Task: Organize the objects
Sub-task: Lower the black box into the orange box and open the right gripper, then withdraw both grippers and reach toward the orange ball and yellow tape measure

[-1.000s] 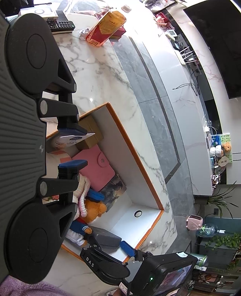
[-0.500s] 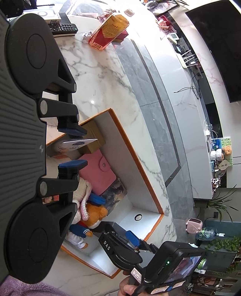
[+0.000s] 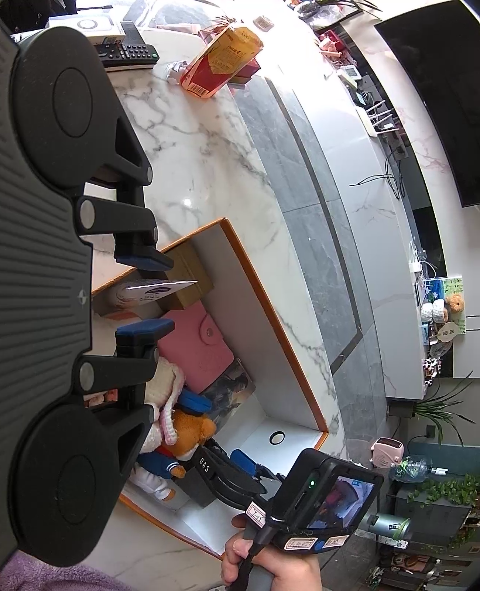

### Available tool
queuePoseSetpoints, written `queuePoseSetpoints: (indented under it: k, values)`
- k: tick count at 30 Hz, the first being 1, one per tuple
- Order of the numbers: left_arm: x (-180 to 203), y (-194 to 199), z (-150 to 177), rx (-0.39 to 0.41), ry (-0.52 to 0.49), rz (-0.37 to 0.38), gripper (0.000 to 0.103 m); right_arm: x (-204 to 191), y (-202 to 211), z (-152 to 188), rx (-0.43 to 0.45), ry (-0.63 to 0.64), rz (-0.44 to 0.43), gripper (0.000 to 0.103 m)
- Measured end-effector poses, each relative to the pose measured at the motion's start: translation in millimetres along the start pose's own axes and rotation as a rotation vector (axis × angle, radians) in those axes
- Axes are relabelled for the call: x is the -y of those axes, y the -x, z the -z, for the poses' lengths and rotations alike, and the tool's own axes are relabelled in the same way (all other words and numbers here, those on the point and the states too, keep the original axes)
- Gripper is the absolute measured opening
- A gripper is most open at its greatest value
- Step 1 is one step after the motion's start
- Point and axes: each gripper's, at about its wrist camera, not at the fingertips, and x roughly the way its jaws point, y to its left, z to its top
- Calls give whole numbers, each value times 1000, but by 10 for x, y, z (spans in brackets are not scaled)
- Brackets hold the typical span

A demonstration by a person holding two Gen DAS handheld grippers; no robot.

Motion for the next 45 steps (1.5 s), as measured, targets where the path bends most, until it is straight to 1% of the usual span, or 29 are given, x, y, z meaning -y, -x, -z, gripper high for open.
queuePoseSetpoints:
  k: [5,9,13,16,18,21,22,25,27,30,33,35,37,39,42,44,45]
  values:
    - [14,-27,10,5,16,14,34,73,96,-2,19,-18,-13,44]
    - [68,-3,15,8,3,20,34,81,203,34,38,-20,-11,44]
    - [127,86,6,28,6,29,34,100,310,86,62,-42,-21,45]
    - [202,210,30,52,7,47,34,138,458,195,99,-90,-57,45]
    - [275,313,73,75,5,59,34,95,594,365,151,-136,-85,45]
    - [430,482,172,114,5,72,34,29,820,663,255,-183,-134,45]
    - [489,536,212,127,3,76,34,-14,827,773,290,-191,-142,45]
    - [646,691,336,164,5,95,34,-128,969,1036,416,-200,-117,45]
    - [728,777,412,182,19,101,34,-184,1047,1218,487,-229,-95,45]
    - [837,861,538,211,44,96,34,-201,1113,1503,564,-291,-110,45]
    - [934,826,689,203,80,119,34,-303,1141,1803,618,-314,-102,45]
    - [994,732,792,179,103,136,34,-358,1100,1956,628,-320,-104,45]
    - [1070,609,888,146,113,130,34,-424,984,2083,622,-329,-119,45]
    - [1137,491,972,121,103,125,34,-492,837,2157,602,-337,-122,43]
    - [1208,366,1072,110,103,119,34,-572,650,2225,582,-360,-130,41]
    - [1266,303,1123,107,99,111,41,-618,560,2242,577,-362,-136,41]
    - [1299,281,1146,107,88,103,47,-641,526,2248,580,-358,-139,41]
